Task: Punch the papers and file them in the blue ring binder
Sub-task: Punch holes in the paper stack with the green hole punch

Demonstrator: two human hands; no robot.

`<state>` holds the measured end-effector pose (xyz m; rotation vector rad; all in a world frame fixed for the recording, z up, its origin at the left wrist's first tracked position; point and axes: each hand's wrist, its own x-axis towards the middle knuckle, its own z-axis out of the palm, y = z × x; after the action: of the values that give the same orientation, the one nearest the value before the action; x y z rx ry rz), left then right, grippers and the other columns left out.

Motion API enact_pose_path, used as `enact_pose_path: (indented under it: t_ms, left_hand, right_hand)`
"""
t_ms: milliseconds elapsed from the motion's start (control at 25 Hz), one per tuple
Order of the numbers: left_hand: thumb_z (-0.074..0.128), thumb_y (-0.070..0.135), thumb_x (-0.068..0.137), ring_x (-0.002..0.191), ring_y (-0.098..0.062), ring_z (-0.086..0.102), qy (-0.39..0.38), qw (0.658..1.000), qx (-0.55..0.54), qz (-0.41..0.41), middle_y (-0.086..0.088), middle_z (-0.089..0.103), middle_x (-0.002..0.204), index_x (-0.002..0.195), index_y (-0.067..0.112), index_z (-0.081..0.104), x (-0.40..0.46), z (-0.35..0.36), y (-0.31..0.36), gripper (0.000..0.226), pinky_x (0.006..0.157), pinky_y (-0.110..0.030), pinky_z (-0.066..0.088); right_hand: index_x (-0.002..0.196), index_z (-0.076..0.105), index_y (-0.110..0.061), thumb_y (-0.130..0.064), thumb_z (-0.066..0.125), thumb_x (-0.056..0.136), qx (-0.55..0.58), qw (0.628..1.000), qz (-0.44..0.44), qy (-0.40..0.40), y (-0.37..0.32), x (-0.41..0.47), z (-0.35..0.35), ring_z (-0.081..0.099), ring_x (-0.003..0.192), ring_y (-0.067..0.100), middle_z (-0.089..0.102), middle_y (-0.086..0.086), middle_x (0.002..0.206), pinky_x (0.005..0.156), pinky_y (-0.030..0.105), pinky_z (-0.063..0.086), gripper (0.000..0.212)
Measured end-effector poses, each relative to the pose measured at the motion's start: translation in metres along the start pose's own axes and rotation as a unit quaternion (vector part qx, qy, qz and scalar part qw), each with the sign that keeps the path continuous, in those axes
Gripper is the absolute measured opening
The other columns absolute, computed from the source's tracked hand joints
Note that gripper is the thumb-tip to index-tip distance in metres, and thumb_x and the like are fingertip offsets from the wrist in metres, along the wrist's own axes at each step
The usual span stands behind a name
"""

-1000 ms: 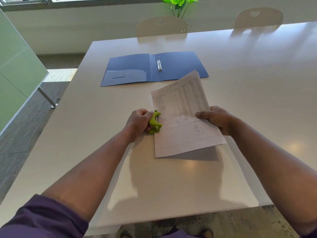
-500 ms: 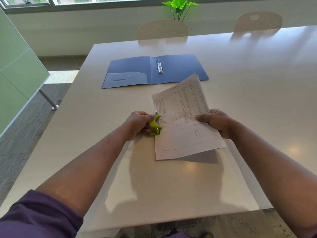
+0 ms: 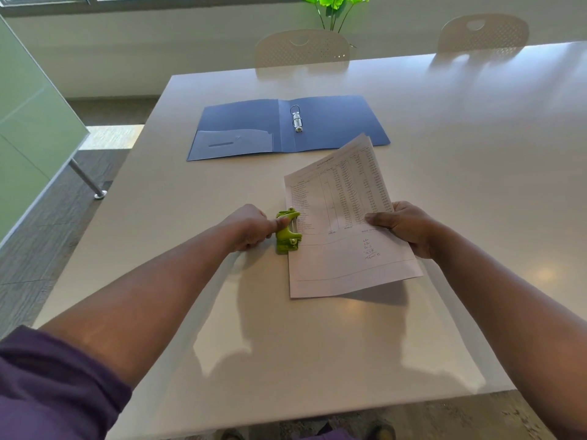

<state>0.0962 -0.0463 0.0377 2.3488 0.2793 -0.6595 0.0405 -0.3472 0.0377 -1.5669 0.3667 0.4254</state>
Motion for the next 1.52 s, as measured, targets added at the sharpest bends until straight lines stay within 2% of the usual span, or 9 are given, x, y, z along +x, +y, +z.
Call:
enact_pose_path:
  t_ms: [120,280,440,600,920,1120,1240,1360,1520]
  left_hand:
    - [0.069,0.068,0.079,0.057,-0.017,0.042,0.015,0.999,0.029,-0.001,-0.002,0.052,0.065,0.073,0.011,0.061,0.001,-0.001,-0.002,0.058,0.052,-0.028,0.036]
    - [0.055,0.075,0.085,0.067,-0.018,0.059,0.083,0.987,0.136,0.030,-0.005,0.067,0.079,0.087,0.008,0.071,-0.005,0.007,-0.002,0.069,0.061,-0.032,0.047]
    - [0.045,0.084,0.082,0.071,-0.020,0.066,0.091,0.983,0.161,0.021,-0.004,0.071,0.080,0.087,0.013,0.071,-0.005,0.012,-0.007,0.075,0.066,-0.032,0.051]
    - [0.035,0.084,0.086,0.077,-0.020,0.063,0.117,0.965,0.232,0.016,-0.003,0.068,0.085,0.089,0.021,0.065,-0.009,0.016,-0.006,0.070,0.068,-0.032,0.049]
    - [0.033,0.080,0.090,0.074,-0.018,0.060,0.128,0.957,0.258,0.024,-0.001,0.065,0.082,0.085,0.022,0.065,-0.008,0.017,-0.007,0.067,0.066,-0.031,0.047]
    - [0.033,0.080,0.090,0.076,-0.018,0.062,0.117,0.956,0.270,0.023,-0.001,0.067,0.082,0.086,0.021,0.066,-0.010,0.014,-0.004,0.067,0.066,-0.031,0.048]
    - [0.043,0.072,0.093,0.072,-0.020,0.064,0.079,0.965,0.247,0.030,-0.003,0.070,0.080,0.088,0.013,0.069,-0.005,0.012,0.001,0.065,0.069,-0.034,0.050]
    - [0.049,0.058,0.099,0.063,-0.018,0.056,0.023,0.981,0.188,0.040,-0.005,0.065,0.073,0.082,0.009,0.068,-0.004,0.007,0.011,0.055,0.061,-0.028,0.044]
    - [0.046,0.060,0.099,0.058,-0.016,0.046,-0.002,0.979,0.202,0.042,-0.003,0.057,0.067,0.074,0.013,0.064,-0.002,0.004,0.016,0.056,0.055,-0.028,0.037]
  right_hand:
    - [0.114,0.066,-0.006,-0.010,0.062,0.099,-0.005,1.000,-0.006,0.000,-0.001,-0.001,0.000,0.078,0.079,0.026,0.077,0.013,0.103,0.059,0.035,0.063,0.016]
    - [0.111,0.065,-0.008,-0.010,0.062,0.099,-0.007,1.000,-0.003,0.005,-0.003,-0.006,0.003,0.077,0.076,0.026,0.076,0.013,0.100,0.056,0.034,0.062,0.013]
    - [0.110,0.064,-0.008,-0.010,0.062,0.099,-0.009,1.000,-0.004,0.011,-0.005,-0.012,0.006,0.076,0.074,0.027,0.075,0.014,0.099,0.056,0.035,0.062,0.012]
    - [0.108,0.066,-0.007,-0.007,0.061,0.099,-0.007,1.000,-0.010,0.009,-0.006,-0.015,0.007,0.077,0.070,0.025,0.077,0.012,0.093,0.055,0.034,0.061,0.011]
    - [0.104,0.065,-0.009,-0.007,0.060,0.100,-0.013,1.000,-0.013,0.008,-0.008,-0.018,0.009,0.076,0.067,0.023,0.075,0.012,0.093,0.053,0.033,0.061,0.007]
    - [0.107,0.064,-0.010,-0.010,0.060,0.100,-0.016,1.000,-0.008,0.004,-0.007,-0.017,0.007,0.077,0.070,0.025,0.076,0.012,0.096,0.055,0.035,0.061,0.008]
    - [0.108,0.063,-0.011,-0.011,0.061,0.100,-0.022,1.000,-0.007,0.006,-0.006,-0.015,0.006,0.077,0.072,0.025,0.075,0.012,0.098,0.056,0.036,0.062,0.009]
    - [0.107,0.063,-0.011,-0.011,0.061,0.100,-0.022,1.000,-0.005,0.005,-0.006,-0.013,0.005,0.077,0.073,0.025,0.074,0.012,0.100,0.055,0.035,0.062,0.008]
    - [0.115,0.065,-0.005,-0.012,0.062,0.099,-0.031,0.999,-0.009,0.005,-0.002,-0.005,0.002,0.076,0.077,0.026,0.074,0.014,0.104,0.060,0.035,0.064,0.018]
